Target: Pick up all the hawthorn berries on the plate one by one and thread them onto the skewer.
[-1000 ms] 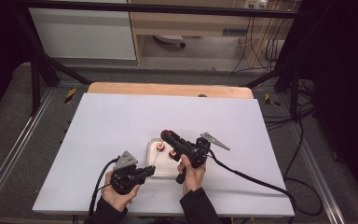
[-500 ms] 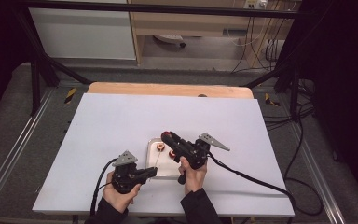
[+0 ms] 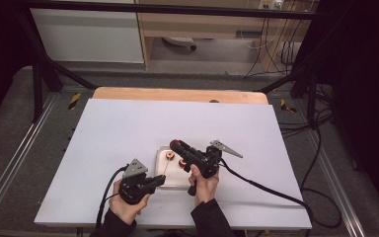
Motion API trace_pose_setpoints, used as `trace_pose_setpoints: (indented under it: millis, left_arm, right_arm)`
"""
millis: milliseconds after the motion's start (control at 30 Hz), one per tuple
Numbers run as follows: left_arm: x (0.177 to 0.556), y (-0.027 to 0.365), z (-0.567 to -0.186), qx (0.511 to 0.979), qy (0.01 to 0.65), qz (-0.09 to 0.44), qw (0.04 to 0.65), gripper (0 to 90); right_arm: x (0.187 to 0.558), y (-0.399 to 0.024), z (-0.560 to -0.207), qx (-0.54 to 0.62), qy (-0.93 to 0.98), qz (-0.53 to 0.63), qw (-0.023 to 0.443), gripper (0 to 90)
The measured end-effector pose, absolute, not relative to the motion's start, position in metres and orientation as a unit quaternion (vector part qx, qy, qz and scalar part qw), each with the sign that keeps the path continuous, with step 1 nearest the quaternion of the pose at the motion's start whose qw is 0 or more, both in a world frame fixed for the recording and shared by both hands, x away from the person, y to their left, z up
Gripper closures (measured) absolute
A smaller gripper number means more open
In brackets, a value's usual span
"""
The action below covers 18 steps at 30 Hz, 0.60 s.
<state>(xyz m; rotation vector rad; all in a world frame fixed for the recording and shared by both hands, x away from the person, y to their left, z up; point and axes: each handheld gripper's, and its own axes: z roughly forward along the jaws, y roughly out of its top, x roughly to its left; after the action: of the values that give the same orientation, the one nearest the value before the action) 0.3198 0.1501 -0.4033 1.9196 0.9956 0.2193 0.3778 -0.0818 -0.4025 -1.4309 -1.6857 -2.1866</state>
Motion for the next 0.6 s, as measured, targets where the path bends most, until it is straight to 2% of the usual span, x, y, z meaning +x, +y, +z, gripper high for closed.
trace_pose_setpoints:
  millis: [467,600]
  left_arm:
    - [0.3196,0.1486,-0.3985,0.769,0.401,0.116,0.483,88.9]
    - [0.3191,0.1466,-0.3970,0.764,0.404,0.118,0.488,88.9]
  right_arm:
    - [0.3800,-0.0857,-0.3969,-0.463,-0.539,-0.703,0.027,62.0]
    - [0.3807,-0.0836,-0.3992,-0.469,-0.530,-0.706,0.046,62.1]
